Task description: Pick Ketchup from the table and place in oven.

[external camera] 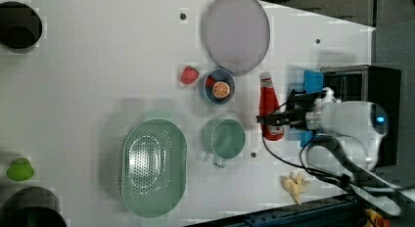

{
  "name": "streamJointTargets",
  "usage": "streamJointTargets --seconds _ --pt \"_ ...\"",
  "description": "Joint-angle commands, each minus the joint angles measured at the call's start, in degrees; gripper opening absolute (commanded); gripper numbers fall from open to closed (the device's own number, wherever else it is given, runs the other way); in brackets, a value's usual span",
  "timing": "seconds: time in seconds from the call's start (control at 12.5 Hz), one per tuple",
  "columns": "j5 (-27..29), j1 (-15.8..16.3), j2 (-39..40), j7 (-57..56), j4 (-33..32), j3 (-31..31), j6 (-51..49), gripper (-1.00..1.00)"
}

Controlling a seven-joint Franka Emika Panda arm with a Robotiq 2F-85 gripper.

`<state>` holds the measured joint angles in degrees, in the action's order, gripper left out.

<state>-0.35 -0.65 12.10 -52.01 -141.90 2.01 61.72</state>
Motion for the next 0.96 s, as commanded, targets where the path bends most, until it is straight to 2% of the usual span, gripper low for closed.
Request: streamJointTargets --seconds 0.08,0.4,0.56,0.72,0.96 --pt "0.4 -0.3 -9.0 -0.3 3.7 -0.5 -8.8 0.22" --pt "0.4 -0.3 -18.6 -0.3 10.0 -1.7 -29.2 0.22" --pt "-1.9 -0.8 -20.5 0.5 11.9 -3.4 -33.3 0.22" --pt "-11.2 -0.9 -20.4 3.7 12.2 -4.6 -33.3 0.22" --pt "-24.9 -1.2 -17.9 14.5 11.3 -6.4 -33.3 0.22"
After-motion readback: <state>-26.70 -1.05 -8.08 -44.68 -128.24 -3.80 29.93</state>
